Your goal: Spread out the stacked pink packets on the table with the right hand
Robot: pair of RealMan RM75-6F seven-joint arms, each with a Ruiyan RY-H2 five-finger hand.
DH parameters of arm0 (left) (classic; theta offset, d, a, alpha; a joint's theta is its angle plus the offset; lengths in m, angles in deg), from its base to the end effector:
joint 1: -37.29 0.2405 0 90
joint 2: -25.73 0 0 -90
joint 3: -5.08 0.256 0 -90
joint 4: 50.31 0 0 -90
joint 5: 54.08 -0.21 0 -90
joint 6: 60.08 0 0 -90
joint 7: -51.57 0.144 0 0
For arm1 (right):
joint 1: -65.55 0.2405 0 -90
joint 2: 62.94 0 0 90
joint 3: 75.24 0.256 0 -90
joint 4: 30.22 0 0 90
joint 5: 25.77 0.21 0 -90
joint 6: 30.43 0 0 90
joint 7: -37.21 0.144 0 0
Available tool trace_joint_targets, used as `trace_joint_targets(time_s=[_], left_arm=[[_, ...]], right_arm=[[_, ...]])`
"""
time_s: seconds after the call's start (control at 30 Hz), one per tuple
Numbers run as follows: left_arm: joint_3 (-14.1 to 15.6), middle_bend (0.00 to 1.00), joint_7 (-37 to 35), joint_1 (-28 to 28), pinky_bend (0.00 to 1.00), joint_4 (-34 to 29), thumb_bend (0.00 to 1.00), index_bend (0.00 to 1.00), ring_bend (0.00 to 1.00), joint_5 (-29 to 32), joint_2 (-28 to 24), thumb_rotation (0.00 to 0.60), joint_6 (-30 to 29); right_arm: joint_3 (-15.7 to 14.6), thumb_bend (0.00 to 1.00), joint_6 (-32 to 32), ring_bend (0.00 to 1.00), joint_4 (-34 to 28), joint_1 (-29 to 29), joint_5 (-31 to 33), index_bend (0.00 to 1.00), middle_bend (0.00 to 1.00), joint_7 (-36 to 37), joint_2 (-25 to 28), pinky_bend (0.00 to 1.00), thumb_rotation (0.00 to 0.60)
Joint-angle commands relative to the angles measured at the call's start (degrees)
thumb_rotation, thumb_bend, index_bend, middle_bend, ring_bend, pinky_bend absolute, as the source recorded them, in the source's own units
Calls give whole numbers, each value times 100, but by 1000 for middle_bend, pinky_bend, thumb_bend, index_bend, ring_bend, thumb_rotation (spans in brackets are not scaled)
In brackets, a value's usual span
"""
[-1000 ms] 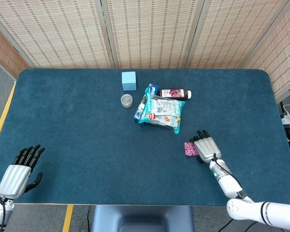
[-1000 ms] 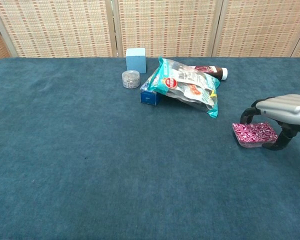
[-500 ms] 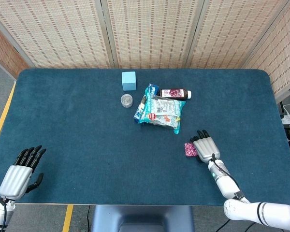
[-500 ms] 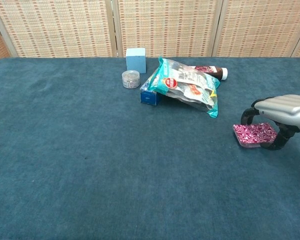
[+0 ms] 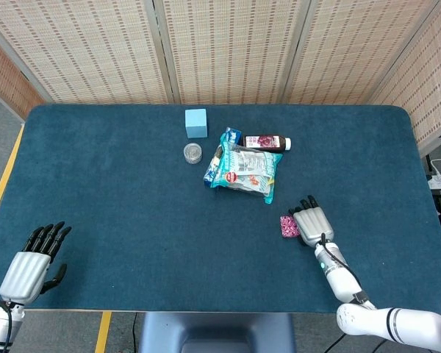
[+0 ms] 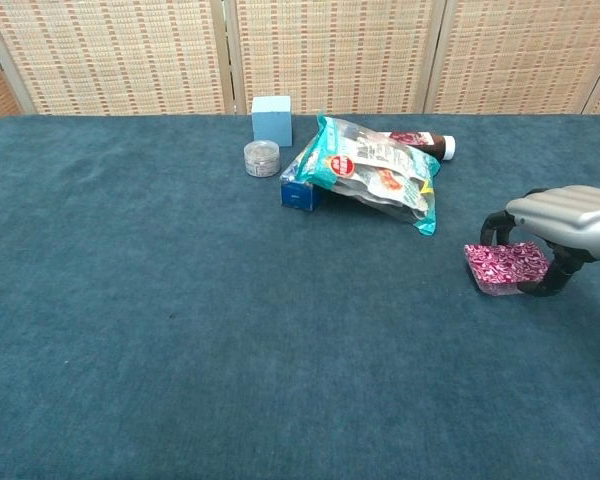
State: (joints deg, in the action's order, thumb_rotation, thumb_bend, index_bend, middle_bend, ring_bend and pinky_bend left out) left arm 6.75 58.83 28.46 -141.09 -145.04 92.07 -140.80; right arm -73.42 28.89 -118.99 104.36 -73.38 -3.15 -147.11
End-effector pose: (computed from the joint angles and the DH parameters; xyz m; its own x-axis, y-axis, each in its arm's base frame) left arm -0.3000 0.1835 0.1237 0.5202 0.1078 0.8472 0.8490 -0.1726 -0.4994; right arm -0.2270 -0.3114 -0.0015 0.6721 -0.3612 0.6463 -0.7352 -0.2220 0.6405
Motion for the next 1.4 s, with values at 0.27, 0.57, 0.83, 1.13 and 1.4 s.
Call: trace_joint_targets(time_s=[0.27,0.57,0.83,1.13,1.4], left_arm=[[10,0,-14,5,89,-9,445,0,0,-12,-11,600,-9],[14,0,-33,8,89,-7,445,0,0,-23,-20,600,-20],[11,0,-14,9,89,-16,446,0,0,-10,-18,600,-14],[0,0,-37,17,89,-28,446,0,0,-6,-31,600,-42],[15,0,-77,24,90,-26,445,0,0,-42,-49,600,-63]], right_arm=[[32,260,110,128,93,-46,-72,531,364,-7,-94,0,600],[46,264,184,135,116,-80,-102,579,393,-75,-144,0,600],[49,265,445,139,-230,-155,-409,605,410,-99,34,0,600],[69,265,604,140,-1035,-181,-775,604,410,-122,302,0,600],[-141,265,510,140,-1092,-64,-983,584,410,-604,-227,0,600]])
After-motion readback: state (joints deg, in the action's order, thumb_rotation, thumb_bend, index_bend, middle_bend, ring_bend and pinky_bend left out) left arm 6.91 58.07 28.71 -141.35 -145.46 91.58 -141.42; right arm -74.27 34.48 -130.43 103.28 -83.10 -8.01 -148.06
